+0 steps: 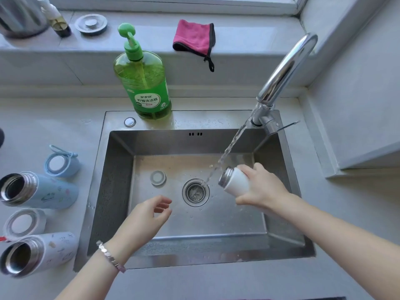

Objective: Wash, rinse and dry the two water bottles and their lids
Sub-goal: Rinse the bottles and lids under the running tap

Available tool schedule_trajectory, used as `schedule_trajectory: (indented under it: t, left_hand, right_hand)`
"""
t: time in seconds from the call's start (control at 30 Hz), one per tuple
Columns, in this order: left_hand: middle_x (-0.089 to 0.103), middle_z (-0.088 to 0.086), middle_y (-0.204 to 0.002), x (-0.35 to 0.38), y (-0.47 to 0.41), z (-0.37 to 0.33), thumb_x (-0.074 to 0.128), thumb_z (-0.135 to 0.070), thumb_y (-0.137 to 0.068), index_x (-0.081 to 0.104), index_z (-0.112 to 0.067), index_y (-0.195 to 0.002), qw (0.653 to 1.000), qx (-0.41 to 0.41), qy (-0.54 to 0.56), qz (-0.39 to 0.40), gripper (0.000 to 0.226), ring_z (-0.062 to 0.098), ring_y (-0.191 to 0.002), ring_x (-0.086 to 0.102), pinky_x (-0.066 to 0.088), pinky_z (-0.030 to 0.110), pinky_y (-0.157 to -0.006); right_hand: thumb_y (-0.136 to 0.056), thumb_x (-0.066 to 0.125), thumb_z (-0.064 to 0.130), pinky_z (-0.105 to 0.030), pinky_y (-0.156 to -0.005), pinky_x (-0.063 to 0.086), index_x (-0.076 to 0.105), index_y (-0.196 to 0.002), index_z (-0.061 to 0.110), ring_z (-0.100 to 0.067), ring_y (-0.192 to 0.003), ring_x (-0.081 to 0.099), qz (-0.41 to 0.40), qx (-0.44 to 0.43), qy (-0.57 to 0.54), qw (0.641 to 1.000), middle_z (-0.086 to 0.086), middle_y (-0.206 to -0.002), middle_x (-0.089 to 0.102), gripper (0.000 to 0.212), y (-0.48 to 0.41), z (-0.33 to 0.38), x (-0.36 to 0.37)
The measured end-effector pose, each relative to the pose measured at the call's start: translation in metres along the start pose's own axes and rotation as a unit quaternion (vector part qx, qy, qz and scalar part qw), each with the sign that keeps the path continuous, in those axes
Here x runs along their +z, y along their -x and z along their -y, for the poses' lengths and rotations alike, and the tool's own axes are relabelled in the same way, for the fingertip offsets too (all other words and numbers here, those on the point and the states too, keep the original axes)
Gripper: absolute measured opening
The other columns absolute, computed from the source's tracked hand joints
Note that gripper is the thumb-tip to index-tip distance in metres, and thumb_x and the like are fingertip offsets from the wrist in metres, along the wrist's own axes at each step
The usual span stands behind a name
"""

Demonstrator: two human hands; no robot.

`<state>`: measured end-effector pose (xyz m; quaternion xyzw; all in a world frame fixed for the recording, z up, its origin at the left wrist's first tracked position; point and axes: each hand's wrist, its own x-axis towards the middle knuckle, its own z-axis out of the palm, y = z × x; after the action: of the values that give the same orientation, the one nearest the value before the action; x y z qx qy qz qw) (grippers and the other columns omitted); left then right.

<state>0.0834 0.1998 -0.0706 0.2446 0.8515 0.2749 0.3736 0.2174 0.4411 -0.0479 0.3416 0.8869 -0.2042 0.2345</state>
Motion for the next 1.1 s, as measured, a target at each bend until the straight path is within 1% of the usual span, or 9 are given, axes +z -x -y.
schedule_trajectory:
  t: [0.13, 0.23, 0.53, 0.63, 0.73, 0.8, 0.9, 1.0, 1.1]
  left_hand:
    - [0.063, -0.015, -0.094, 0.005, 0.000, -0.004, 0.058, -0.020, -0.089, 0.057, -0.031, -0.097, 1.000, 0.006, 0.000, 0.010, 0.013, -0.004, -0.089, 0.057, 0.047, 0.024, -0.086]
    - [0.063, -0.013, -0.094, 0.008, 0.002, -0.007, 0.058, -0.020, -0.090, 0.058, -0.030, -0.097, 1.000, 0.007, 0.000, 0.015, 0.012, 0.001, -0.090, 0.058, 0.046, 0.023, -0.086]
    - [0.063, -0.010, -0.097, 0.011, 0.002, -0.009, 0.057, -0.022, -0.090, 0.058, -0.028, -0.100, 0.999, 0.009, -0.014, 0.029, 0.012, 0.005, -0.093, 0.059, 0.046, 0.024, -0.087]
    - [0.063, -0.010, -0.097, 0.009, 0.000, -0.010, 0.057, -0.022, -0.090, 0.058, -0.028, -0.101, 0.999, 0.011, -0.019, 0.029, 0.012, 0.006, -0.094, 0.059, 0.046, 0.025, -0.088]
    - [0.063, -0.011, -0.098, 0.008, -0.001, -0.009, 0.057, -0.023, -0.091, 0.058, -0.028, -0.102, 0.999, 0.010, -0.024, 0.028, 0.012, 0.005, -0.094, 0.059, 0.047, 0.025, -0.089]
    - [0.062, -0.011, -0.098, 0.007, 0.000, -0.010, 0.056, -0.023, -0.091, 0.058, -0.028, -0.103, 0.999, 0.009, -0.027, 0.028, 0.013, 0.003, -0.094, 0.058, 0.046, 0.024, -0.088]
    - [0.062, -0.013, -0.099, 0.004, 0.000, -0.010, 0.056, -0.024, -0.091, 0.058, -0.028, -0.105, 0.999, 0.003, -0.025, 0.026, 0.015, 0.001, -0.094, 0.057, 0.046, 0.024, -0.089]
    - [0.063, -0.013, -0.098, 0.001, 0.000, -0.007, 0.057, -0.024, -0.091, 0.060, -0.027, -0.105, 1.000, 0.002, -0.024, 0.017, 0.015, 0.000, -0.093, 0.058, 0.047, 0.025, -0.089]
    - [0.063, -0.014, -0.099, -0.001, -0.001, -0.004, 0.057, -0.025, -0.091, 0.060, -0.028, -0.106, 0.999, -0.003, -0.028, 0.020, 0.015, -0.001, -0.093, 0.057, 0.047, 0.024, -0.089]
  right_hand:
    - [-0.065, 0.072, 0.046, -0.027, -0.068, 0.039, 0.039, -0.129, 0.032, -0.023, -0.075, 0.049, 0.095, 0.017, 0.211, 0.973, -0.004, -0.114, 0.038, 0.074, 0.002, -0.004, -0.011]
    - [-0.067, 0.072, 0.047, -0.029, -0.072, 0.041, 0.042, -0.126, 0.028, -0.021, -0.082, 0.049, 0.127, 0.013, 0.303, 0.944, -0.006, -0.119, 0.039, 0.069, 0.001, -0.002, -0.017]
    - [-0.065, 0.074, 0.049, -0.033, -0.083, 0.050, 0.043, -0.128, 0.024, -0.021, -0.098, 0.057, 0.151, 0.060, 0.347, 0.924, -0.007, -0.119, 0.039, 0.074, 0.007, -0.024, -0.019]
    - [-0.065, 0.073, 0.048, -0.031, -0.078, 0.046, 0.041, -0.128, 0.030, -0.023, -0.097, 0.056, 0.127, 0.066, 0.254, 0.956, -0.005, -0.117, 0.042, 0.073, 0.012, -0.040, -0.010]
    - [-0.059, 0.076, 0.039, -0.029, -0.078, 0.048, 0.045, -0.126, 0.033, -0.022, -0.088, 0.054, 0.040, 0.037, -0.013, 0.998, -0.002, -0.103, 0.048, 0.074, 0.007, -0.039, 0.010]
    - [-0.057, 0.081, 0.027, -0.026, -0.079, 0.046, 0.051, -0.122, 0.031, -0.018, -0.094, 0.058, -0.026, 0.004, -0.230, 0.973, 0.001, -0.104, 0.060, 0.072, 0.001, -0.025, 0.027]
    - [-0.056, 0.085, 0.012, -0.026, -0.080, 0.050, 0.054, -0.109, 0.033, -0.016, -0.096, 0.063, -0.091, -0.021, -0.446, 0.890, 0.009, -0.103, 0.067, 0.065, -0.011, 0.007, 0.049]
    - [-0.055, 0.086, 0.008, -0.032, -0.085, 0.051, 0.055, -0.108, 0.031, -0.015, -0.097, 0.063, -0.134, -0.023, -0.523, 0.841, 0.008, -0.104, 0.067, 0.065, -0.024, 0.029, 0.059]
    - [-0.055, 0.086, 0.011, -0.032, -0.088, 0.051, 0.054, -0.106, 0.036, -0.010, -0.097, 0.063, -0.171, -0.034, -0.529, 0.831, 0.011, -0.103, 0.067, 0.065, -0.028, 0.036, 0.061]
